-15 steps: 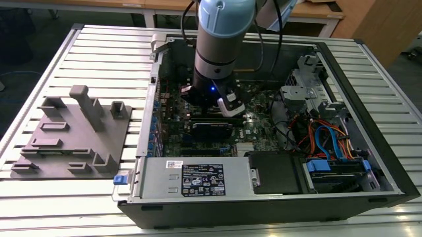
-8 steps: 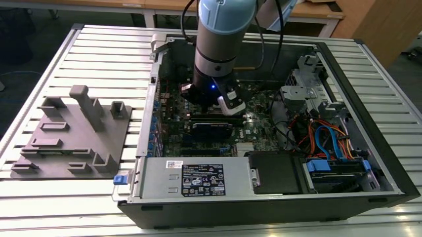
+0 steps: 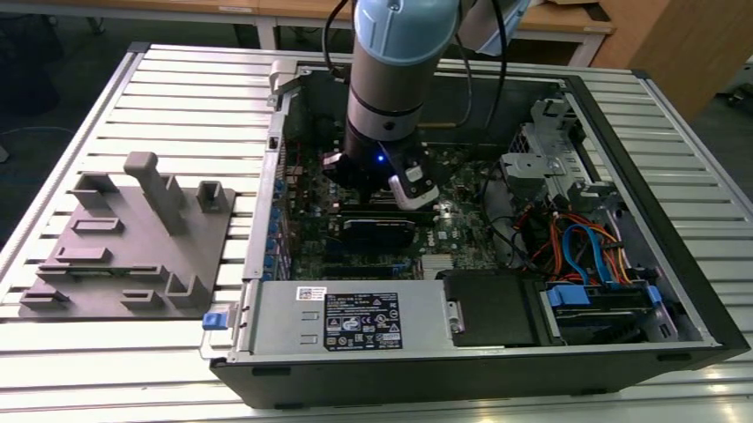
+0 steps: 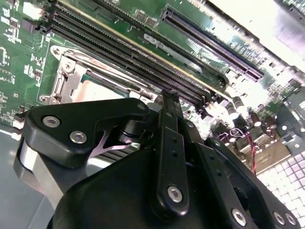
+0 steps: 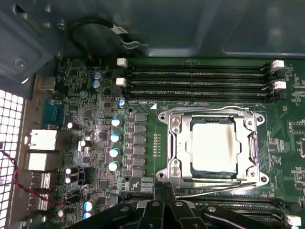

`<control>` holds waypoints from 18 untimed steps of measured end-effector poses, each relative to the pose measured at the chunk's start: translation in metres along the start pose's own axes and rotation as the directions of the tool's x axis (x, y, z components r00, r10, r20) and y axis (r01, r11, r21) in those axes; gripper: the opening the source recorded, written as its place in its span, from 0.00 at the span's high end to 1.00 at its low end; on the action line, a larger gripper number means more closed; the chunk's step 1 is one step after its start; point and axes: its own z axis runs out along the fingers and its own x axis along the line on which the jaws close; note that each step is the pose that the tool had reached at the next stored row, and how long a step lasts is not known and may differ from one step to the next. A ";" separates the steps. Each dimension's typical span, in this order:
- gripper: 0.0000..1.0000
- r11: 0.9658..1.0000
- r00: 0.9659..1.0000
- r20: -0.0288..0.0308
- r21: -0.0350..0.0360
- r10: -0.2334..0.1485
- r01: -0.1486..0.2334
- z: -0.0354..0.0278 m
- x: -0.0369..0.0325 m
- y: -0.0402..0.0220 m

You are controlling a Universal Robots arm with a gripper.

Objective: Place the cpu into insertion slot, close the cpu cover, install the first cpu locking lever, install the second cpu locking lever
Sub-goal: 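Install the second cpu locking lever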

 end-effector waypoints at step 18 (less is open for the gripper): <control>0.90 0.999 1.000 0.000 -0.050 -0.002 0.002 0.0000 0.0001 -0.0092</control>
